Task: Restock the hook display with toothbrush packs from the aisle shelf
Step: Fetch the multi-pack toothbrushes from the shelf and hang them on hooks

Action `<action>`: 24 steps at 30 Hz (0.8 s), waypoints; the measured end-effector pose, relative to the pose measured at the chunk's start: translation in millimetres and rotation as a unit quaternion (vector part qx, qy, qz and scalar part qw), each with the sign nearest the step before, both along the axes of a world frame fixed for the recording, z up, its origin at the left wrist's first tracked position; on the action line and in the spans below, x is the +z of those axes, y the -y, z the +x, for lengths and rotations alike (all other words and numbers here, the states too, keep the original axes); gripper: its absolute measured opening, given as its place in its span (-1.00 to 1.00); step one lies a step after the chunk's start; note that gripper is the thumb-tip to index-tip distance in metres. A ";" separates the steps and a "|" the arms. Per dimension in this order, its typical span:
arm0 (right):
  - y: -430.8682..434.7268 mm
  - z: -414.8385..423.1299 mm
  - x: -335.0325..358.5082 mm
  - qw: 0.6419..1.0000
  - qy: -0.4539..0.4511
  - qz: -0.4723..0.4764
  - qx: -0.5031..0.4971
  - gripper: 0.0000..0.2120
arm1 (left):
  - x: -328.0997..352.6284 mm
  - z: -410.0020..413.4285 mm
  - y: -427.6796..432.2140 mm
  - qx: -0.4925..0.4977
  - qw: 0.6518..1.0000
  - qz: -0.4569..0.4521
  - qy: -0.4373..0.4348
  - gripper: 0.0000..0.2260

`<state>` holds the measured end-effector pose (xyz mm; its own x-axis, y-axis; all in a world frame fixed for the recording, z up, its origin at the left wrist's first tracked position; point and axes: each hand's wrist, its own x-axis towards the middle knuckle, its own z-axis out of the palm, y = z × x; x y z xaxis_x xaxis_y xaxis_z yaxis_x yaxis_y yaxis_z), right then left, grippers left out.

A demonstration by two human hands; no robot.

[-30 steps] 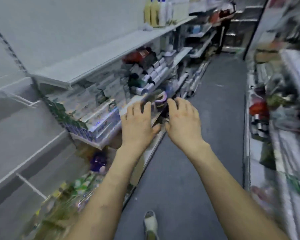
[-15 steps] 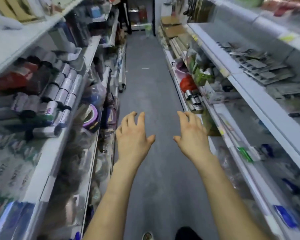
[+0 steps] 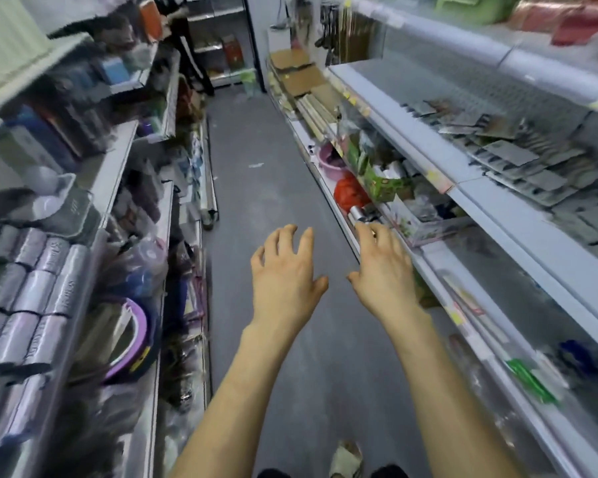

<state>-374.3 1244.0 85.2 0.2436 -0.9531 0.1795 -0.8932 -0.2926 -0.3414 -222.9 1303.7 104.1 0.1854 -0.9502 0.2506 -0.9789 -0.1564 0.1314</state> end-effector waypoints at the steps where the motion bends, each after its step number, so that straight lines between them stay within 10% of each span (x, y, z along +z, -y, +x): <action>1: 19.2 5.1 1.8 1.000 0.003 -0.004 -0.003 -0.15 | 0.9 2.6 20.5 -0.007 1.000 -0.003 0.003 -0.26; 24: 226.6 -34.2 -14.3 0.899 0.031 0.038 -0.436 -0.20 | -34.2 -14.2 403.9 -0.430 0.899 0.066 -0.047 -0.41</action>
<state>-408.5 1017.4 70.8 -0.6093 -0.7874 0.0937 -0.7508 0.5348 -0.3877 -237.1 899.8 69.9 -0.6174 -0.7729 0.1466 -0.7311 0.6326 0.2556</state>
